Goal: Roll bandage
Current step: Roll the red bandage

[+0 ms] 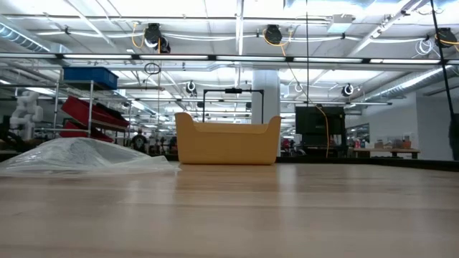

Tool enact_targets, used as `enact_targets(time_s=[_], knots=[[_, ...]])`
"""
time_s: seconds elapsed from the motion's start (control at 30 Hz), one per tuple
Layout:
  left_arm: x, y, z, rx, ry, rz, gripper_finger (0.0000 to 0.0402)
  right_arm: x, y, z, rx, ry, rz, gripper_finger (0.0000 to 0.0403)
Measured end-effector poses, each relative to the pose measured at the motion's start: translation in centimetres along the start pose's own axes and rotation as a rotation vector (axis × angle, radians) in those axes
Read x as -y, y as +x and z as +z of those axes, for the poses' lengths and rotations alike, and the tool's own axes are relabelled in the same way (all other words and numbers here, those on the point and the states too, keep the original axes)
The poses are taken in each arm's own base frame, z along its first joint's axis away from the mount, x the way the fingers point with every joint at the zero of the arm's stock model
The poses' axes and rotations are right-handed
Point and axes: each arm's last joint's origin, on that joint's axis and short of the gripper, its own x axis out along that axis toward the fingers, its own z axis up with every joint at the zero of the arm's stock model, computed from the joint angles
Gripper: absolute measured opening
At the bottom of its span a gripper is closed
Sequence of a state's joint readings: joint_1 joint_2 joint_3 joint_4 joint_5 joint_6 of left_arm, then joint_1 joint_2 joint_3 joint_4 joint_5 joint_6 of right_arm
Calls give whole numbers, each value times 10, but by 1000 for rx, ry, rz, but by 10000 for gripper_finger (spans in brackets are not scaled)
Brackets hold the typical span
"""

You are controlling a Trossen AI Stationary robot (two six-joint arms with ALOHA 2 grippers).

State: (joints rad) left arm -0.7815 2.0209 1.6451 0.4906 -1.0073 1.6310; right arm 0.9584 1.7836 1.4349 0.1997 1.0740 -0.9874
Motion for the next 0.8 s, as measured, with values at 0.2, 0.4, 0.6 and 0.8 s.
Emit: enact_targets(time_s=[0.2,0.4,0.6,0.8], knots=[[0,-1,1,12,-2,2,27,-6,-2,-2,-17,2,30,43],[0,-2,2,20,-1,2,27,-10,-11,1,-6,7,48,43],[0,-2,2,17,-1,2,27,-10,-20,4,-10,-28,33,43],[0,-4,3,17,-6,2,27,3,-36,6,-57,-4,-27,43]])
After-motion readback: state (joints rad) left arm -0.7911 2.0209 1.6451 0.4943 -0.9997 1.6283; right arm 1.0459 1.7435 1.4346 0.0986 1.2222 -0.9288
